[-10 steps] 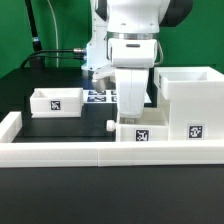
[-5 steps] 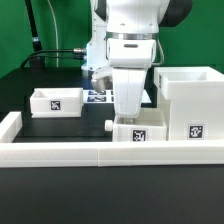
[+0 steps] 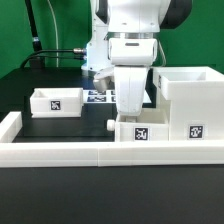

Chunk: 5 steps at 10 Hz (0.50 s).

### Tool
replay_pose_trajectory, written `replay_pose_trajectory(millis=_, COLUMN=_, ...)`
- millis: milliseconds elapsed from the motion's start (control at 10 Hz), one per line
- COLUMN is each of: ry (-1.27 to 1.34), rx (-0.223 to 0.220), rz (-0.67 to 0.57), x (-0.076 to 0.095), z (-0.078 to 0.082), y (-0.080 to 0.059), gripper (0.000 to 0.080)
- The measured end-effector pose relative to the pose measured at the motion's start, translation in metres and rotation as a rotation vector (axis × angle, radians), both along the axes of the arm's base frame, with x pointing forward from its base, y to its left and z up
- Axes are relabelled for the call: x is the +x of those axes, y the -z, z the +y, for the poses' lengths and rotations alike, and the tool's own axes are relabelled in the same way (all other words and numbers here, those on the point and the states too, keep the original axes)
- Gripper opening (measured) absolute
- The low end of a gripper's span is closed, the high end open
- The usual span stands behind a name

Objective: Assemble drawer

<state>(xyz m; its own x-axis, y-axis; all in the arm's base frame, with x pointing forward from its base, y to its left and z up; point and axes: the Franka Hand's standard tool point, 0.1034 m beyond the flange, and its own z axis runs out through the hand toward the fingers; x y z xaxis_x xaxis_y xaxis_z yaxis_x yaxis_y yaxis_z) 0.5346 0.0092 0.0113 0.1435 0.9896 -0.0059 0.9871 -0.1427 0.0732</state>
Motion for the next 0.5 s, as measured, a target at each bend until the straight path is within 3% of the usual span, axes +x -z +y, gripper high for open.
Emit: replay_pose_trajectory(millis=500, ry=-0.007, rx=-0.01, rz=0.004, x=-0.0009, z=0.0024, y=0.0009, gripper=0.0042)
